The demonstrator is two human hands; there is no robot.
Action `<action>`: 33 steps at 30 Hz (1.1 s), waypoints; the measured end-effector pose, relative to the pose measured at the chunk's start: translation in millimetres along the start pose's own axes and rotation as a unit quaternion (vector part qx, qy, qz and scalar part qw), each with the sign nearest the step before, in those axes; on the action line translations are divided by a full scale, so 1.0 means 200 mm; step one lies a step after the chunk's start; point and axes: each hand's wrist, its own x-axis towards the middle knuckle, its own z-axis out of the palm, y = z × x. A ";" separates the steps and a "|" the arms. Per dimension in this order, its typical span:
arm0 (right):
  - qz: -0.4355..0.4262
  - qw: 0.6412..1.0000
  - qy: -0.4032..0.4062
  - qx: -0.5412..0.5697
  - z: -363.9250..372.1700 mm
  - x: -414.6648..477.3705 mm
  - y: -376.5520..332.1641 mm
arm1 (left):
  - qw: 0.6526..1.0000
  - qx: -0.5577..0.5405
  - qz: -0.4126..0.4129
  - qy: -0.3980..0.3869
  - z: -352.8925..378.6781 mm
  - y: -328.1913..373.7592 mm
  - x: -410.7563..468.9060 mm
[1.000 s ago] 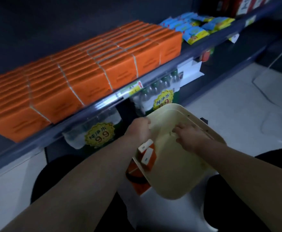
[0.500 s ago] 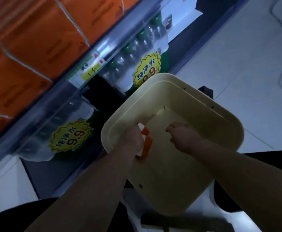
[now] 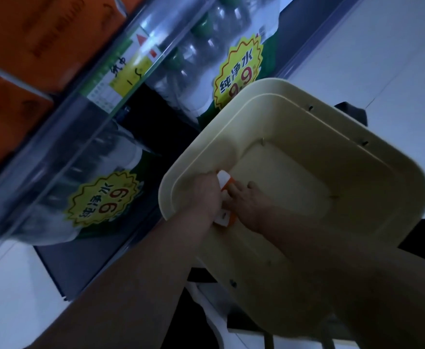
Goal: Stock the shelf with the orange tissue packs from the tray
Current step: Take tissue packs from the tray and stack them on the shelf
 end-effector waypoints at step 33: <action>0.220 0.895 -0.087 0.378 0.09 -0.26 0.45 | 0.985 0.151 0.085 0.018 0.28 0.10 0.25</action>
